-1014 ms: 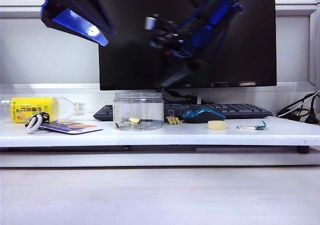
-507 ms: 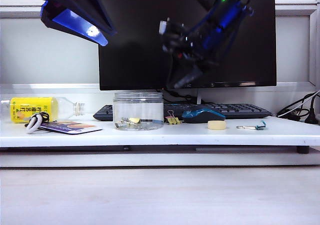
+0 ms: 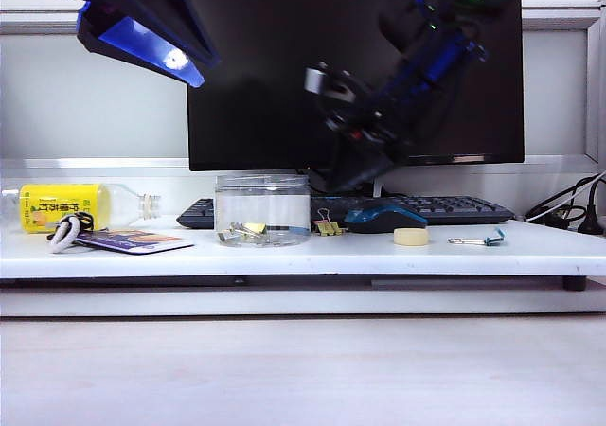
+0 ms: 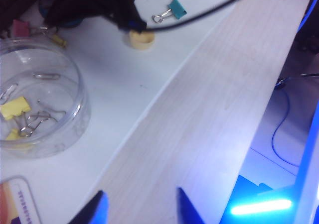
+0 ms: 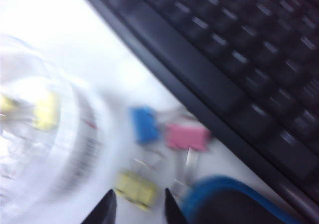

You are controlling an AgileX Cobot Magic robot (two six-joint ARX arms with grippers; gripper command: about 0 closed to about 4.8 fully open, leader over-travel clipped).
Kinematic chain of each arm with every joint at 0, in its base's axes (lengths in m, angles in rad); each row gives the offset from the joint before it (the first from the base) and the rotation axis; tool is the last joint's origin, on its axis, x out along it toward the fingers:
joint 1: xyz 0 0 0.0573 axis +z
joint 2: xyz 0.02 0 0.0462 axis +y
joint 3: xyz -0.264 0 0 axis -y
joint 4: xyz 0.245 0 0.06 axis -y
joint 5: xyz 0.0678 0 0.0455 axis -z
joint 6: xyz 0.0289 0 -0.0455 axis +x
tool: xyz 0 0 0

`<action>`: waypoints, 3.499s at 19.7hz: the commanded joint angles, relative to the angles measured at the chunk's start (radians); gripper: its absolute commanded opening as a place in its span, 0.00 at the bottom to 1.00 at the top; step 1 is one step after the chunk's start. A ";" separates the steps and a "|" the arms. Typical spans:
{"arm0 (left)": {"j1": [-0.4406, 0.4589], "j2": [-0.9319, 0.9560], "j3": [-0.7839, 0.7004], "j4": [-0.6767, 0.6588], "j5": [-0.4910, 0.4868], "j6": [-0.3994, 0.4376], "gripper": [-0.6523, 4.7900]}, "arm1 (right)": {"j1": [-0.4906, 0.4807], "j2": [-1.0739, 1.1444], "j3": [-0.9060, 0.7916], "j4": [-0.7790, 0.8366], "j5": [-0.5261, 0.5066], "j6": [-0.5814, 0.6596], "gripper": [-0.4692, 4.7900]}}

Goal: Pick up the clips with the largest number of clips of the same color on the table and place them in a round transparent plastic box.

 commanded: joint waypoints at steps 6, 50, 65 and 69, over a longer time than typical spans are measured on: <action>-0.001 -0.003 0.003 0.002 0.012 0.011 0.47 | -0.082 -0.004 0.014 0.011 -0.340 0.001 0.34; -0.001 -0.002 0.003 0.094 0.041 0.043 0.47 | -0.072 0.162 0.165 -0.124 -0.271 -0.207 0.43; -0.001 -0.002 0.003 0.088 0.038 0.043 0.47 | -0.044 0.172 0.165 -0.085 -0.210 -0.201 0.09; -0.001 -0.002 0.003 0.088 0.037 0.043 0.47 | -0.044 0.172 0.165 -0.084 -0.210 -0.182 0.09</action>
